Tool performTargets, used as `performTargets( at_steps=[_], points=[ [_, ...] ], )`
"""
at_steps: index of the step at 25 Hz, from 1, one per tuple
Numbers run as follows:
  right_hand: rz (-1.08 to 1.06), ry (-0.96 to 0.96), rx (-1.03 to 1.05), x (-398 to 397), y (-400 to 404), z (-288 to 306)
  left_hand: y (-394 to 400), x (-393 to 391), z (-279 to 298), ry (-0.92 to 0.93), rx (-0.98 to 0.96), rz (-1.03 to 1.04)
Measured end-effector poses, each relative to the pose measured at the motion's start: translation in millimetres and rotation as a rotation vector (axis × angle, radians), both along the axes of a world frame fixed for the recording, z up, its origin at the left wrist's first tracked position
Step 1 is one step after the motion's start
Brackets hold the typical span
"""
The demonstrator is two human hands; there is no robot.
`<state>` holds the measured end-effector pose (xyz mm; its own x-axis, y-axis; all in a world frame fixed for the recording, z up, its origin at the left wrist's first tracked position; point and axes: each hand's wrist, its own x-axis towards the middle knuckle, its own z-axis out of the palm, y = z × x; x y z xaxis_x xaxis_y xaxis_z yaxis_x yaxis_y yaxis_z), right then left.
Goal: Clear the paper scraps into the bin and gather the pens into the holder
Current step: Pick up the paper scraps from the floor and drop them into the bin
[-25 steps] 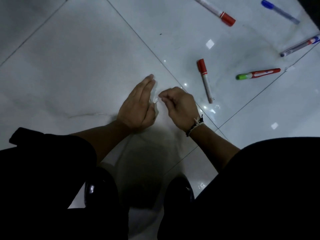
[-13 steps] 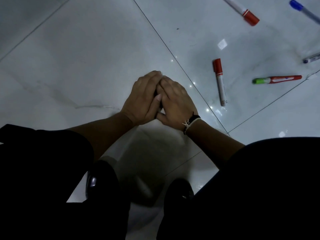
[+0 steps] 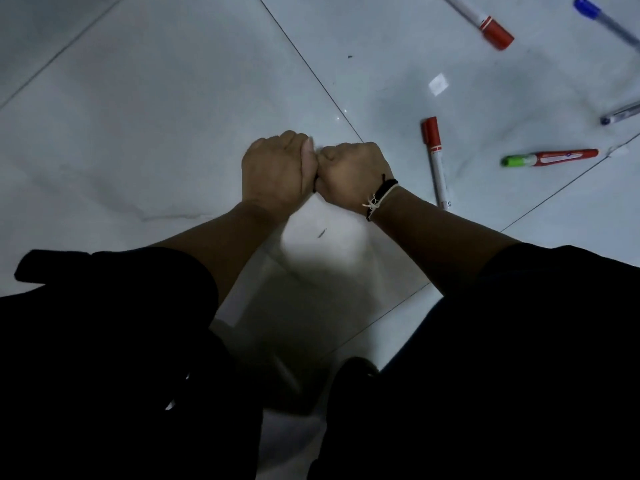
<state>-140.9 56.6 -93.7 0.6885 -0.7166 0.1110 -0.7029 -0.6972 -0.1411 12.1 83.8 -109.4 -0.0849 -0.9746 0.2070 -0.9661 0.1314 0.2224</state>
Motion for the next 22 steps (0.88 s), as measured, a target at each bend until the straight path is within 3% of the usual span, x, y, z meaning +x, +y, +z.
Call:
performTargets(
  at_steps=[3,9,15,18,22],
  points=[
    [-0.067,-0.063,0.166,-6,-8,-2,-13,-2,2,0.000,-0.014,0.051],
    [-0.546,-0.626,0.733,-26,0,11,-11,10,1,-0.053,-0.033,0.059],
    [-0.654,-0.816,0.838,-29,-1,12,21,39,11,-0.056,0.058,0.142],
    [-0.653,-0.815,0.832,-27,-1,11,15,20,22,-0.116,0.222,0.034],
    [-0.629,-0.818,0.836,-30,-1,11,3,9,16,-0.198,0.168,-0.058]
  ],
)
